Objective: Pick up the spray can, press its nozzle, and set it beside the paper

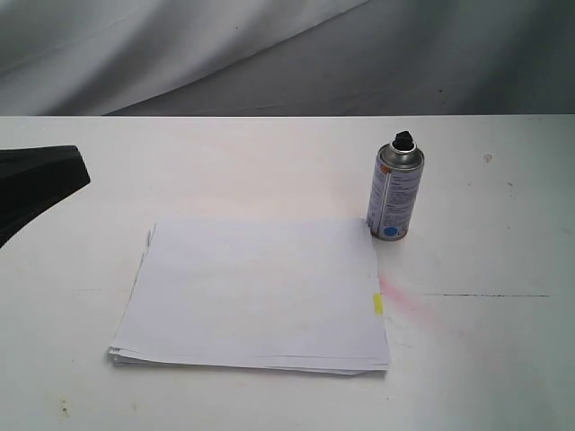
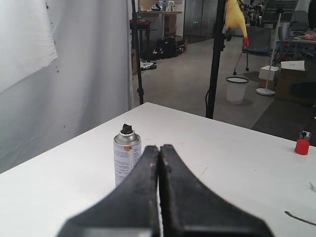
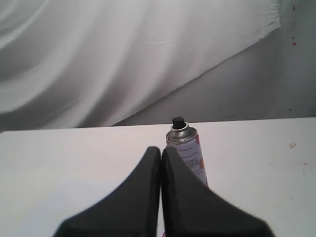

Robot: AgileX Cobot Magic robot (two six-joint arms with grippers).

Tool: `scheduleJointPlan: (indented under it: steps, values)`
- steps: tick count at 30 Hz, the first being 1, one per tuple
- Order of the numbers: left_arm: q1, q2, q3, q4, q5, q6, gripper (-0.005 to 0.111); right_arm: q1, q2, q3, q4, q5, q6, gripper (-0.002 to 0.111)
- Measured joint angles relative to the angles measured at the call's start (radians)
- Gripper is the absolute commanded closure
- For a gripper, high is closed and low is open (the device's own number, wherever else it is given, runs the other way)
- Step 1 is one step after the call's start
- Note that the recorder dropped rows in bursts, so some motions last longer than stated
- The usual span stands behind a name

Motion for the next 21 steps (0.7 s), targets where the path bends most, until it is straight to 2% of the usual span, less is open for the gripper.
scheduleJointPlan:
  steps: [4, 10, 21]
  values:
    - [0.0, 0.002, 0.0, -0.004, 0.0, 0.0, 0.107, 0.0, 0.0, 0.075, 0.087, -0.082, -0.004, 0.108]
    - [-0.002, 0.002, 0.0, -0.004, 0.0, 0.0, 0.107, 0.0, 0.0, 0.094, 0.126, -0.089, -0.004, 0.108]
    - [-0.089, 0.002, 0.0, -0.004, -0.024, 0.0, 0.107, 0.0, 0.0, 0.094, 0.14, -0.088, 0.0, 0.108]
